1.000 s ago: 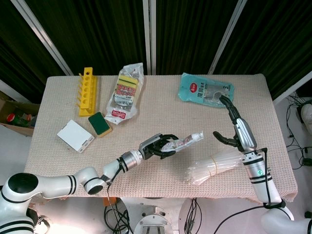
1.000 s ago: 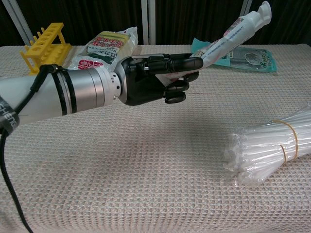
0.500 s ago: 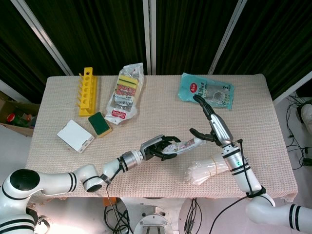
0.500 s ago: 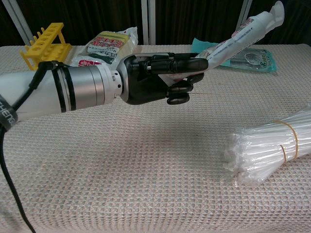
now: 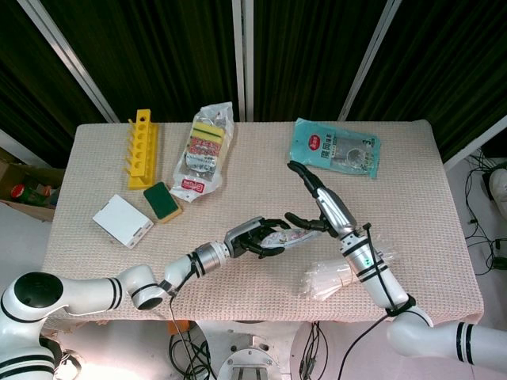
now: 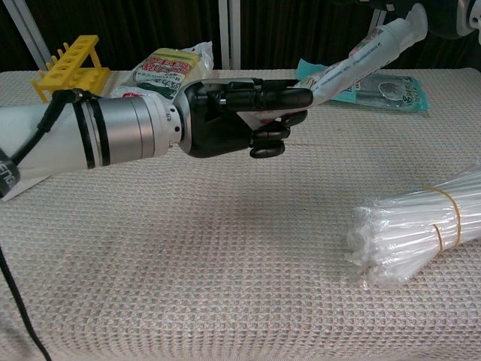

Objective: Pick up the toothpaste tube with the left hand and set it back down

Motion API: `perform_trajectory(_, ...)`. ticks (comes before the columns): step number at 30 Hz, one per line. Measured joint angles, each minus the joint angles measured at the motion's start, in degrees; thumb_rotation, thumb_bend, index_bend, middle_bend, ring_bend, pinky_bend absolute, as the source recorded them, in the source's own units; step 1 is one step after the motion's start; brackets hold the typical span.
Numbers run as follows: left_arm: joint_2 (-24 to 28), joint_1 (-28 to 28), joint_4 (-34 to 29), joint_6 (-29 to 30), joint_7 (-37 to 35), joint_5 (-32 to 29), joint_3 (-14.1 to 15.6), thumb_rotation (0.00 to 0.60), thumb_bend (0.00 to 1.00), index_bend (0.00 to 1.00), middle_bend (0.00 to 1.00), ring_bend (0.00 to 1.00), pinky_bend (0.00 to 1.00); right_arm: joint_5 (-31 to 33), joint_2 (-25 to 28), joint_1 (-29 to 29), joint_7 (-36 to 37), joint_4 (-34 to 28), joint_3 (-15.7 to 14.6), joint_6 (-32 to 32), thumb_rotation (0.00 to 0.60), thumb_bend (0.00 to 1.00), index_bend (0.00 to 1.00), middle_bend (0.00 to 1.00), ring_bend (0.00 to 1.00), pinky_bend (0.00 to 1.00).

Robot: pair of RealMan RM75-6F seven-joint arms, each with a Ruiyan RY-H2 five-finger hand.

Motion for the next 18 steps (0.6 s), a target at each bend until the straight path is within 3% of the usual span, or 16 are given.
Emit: perform_trajectory(18,0.6,-0.36,0.0,-0.79,2.11,-2.9,-0.23,0.6,0.51,0.87,1.0,0.86,0.82,1.24,-4.04,2.48,-0.46,1.83,-1.15,-1.7,0.14,0.0,0.0,0.0,0.0,0.0)
